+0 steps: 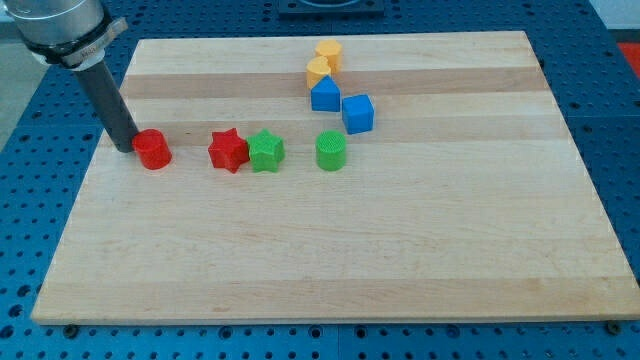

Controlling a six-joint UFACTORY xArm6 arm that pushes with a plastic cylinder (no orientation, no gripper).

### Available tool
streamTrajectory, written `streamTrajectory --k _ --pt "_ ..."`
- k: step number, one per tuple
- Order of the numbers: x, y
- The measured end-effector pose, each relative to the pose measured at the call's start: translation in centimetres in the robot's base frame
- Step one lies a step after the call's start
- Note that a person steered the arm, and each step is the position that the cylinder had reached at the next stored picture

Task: Move the red circle parallel to the red star

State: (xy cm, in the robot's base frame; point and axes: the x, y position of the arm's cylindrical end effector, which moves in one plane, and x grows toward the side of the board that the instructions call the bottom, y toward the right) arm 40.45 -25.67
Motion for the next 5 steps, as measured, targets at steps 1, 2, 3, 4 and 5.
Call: streamTrajectory --k 1,2,3,4,5 --pt "0.0 0.2" --pt "0.0 0.3" --pt "-1.8 0.6" --pt "-7.3 0.8" --pt "-14.5 1.5"
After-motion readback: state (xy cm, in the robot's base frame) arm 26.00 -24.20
